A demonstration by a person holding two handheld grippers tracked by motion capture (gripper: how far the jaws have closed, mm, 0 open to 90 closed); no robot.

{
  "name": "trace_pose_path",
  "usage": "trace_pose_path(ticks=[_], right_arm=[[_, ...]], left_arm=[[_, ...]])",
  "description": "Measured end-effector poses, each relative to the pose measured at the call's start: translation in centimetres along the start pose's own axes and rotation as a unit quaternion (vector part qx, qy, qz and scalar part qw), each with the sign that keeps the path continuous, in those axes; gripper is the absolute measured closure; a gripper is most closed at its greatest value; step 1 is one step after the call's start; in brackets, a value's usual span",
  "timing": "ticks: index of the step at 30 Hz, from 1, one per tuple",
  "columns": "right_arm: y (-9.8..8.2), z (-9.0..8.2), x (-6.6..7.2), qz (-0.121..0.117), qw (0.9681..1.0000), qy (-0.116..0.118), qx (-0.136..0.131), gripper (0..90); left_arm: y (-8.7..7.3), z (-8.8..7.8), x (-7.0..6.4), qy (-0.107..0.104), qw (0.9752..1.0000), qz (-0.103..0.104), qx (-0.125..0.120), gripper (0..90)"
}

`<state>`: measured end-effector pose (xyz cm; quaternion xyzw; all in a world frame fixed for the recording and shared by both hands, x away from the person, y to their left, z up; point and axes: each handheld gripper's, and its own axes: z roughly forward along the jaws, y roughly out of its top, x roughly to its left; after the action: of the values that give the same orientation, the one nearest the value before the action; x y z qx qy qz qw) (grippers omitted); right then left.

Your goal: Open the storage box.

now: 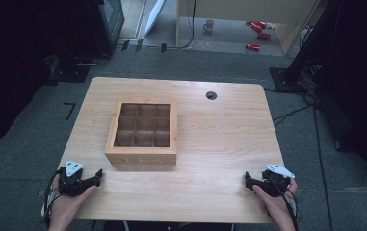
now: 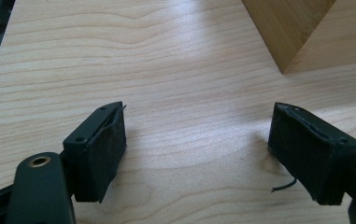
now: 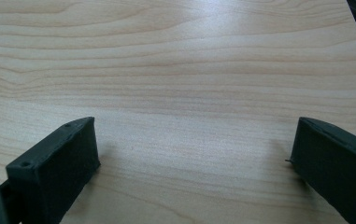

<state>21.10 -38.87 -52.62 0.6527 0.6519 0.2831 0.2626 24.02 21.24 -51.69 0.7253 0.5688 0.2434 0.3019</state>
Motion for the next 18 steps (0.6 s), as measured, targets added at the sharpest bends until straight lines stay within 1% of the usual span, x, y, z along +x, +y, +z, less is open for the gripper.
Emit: trace_pose_path(ticks=[2,4,6,7,11,14,18], right_arm=[[0.0,0.0,0.0,0.0,1.0,0.001,0.0,0.7],[0.0,0.0,0.0,0.0,1.0,0.001,0.0,0.7],[0.0,0.0,0.0,0.0,1.0,0.0,0.001,0.7],[0.0,0.0,0.0,0.0,1.0,0.0,0.001,0.7],[0.0,0.0,0.0,0.0,1.0,0.0,0.001,0.7],[0.0,0.0,0.0,-0.001,1.0,0.001,0.0,0.7],[0.1,0.1,0.1,0.0,1.0,0.0,0.0,0.7]], left_arm=[[0.1,-0.1,0.1,-0.001,1.0,0.0,0.005,20.4],[0.2,-0.1,0.1,-0.005,1.0,-0.004,0.006,21.2],[0.4,-0.2,0.0,-0.02,0.9997,-0.013,0.001,21.3],[0.5,-0.3,-0.1,-0.023,0.9996,-0.013,-0.004,21.2],[1.1,-0.5,-0.6,-0.033,0.9993,-0.006,-0.016,21.1],[1.4,-0.5,-0.8,-0.042,0.999,-0.003,-0.017,21.1],[1.9,-0.4,-1.6,-0.058,0.9981,0.005,-0.019,21.0]])
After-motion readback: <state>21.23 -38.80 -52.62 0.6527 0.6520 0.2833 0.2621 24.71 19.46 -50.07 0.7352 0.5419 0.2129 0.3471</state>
